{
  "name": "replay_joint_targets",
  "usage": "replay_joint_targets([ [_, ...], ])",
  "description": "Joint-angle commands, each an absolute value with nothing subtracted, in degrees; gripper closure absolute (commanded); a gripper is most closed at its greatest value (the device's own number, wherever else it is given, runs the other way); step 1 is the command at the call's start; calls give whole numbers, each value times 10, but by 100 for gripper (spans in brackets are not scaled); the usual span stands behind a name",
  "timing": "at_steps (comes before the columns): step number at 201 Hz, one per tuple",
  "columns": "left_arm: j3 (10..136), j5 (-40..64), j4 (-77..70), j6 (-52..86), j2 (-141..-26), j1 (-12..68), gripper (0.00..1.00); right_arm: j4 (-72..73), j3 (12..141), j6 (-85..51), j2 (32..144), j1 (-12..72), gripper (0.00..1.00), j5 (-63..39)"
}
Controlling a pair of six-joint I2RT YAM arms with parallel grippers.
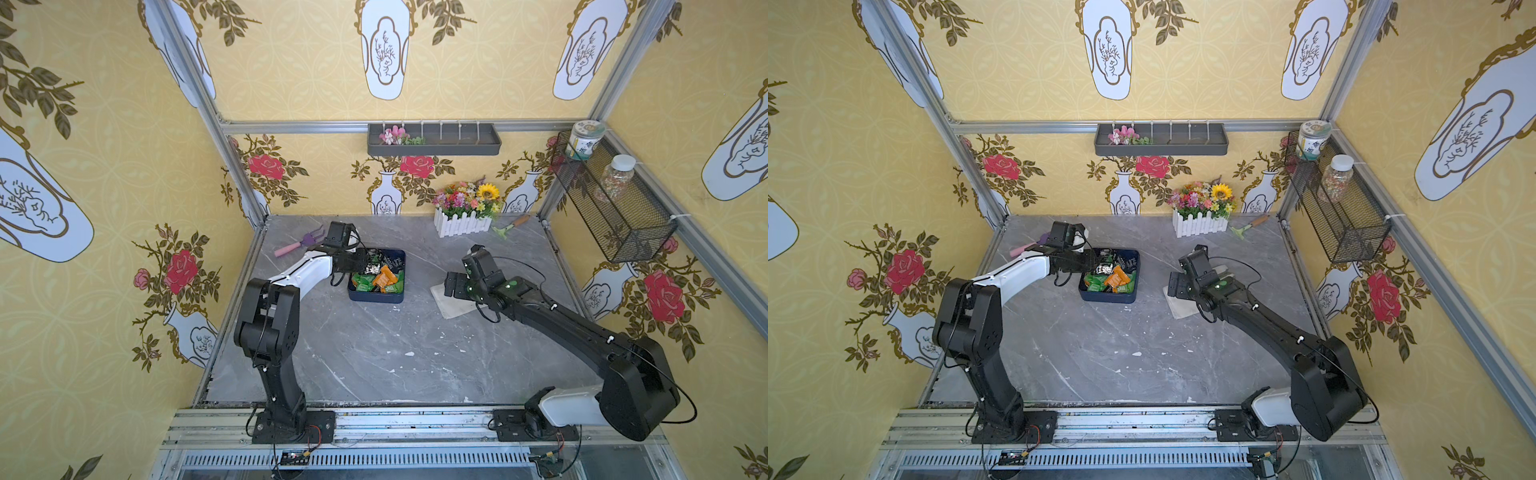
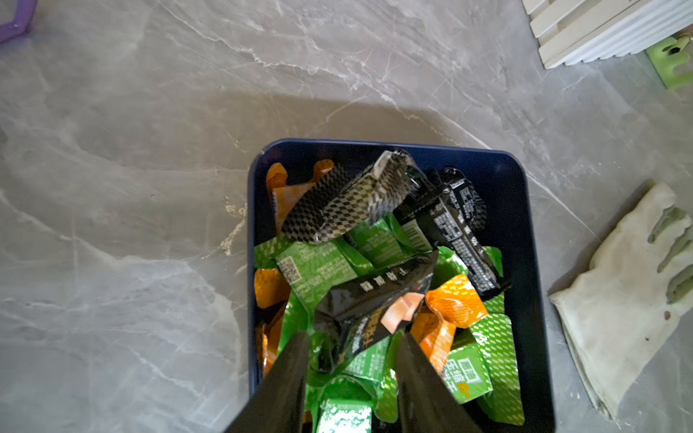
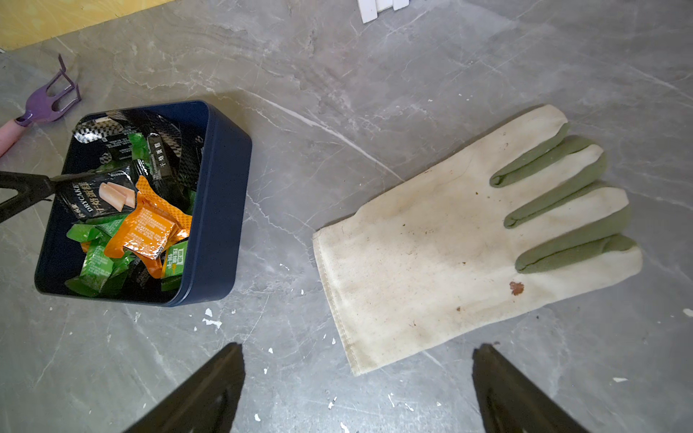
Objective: Take the cookies out of the storage box
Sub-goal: Pick up the cookie from the storage box.
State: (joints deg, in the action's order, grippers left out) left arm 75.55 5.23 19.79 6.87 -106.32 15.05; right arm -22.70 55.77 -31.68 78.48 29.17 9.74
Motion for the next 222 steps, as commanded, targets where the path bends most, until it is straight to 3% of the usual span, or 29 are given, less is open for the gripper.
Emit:
replay_joint_targets([
  [1, 761, 89, 214, 62, -1077, 145, 56, -224, 562, -313, 784, 292, 3, 106],
  [52, 772, 127, 210, 54, -1097, 139, 53, -220, 556, -309, 782, 293, 3, 106],
  [86, 798, 155, 222, 47, -1128, 135, 44, -223, 560, -309, 783, 293, 3, 105],
  [122, 816, 172, 229, 46, -1154, 134, 45, -225, 559, -309, 776, 293, 3, 113],
  [159, 816, 185, 227, 42, -1160, 134, 53, -228, 558, -307, 774, 293, 3, 117],
  [193, 816, 184, 237, 41, -1159, 133, 73, -233, 561, -307, 773, 293, 3, 121],
  [222, 807, 185, 231, 46, -1145, 132, 81, -234, 561, -308, 770, 292, 3, 122],
])
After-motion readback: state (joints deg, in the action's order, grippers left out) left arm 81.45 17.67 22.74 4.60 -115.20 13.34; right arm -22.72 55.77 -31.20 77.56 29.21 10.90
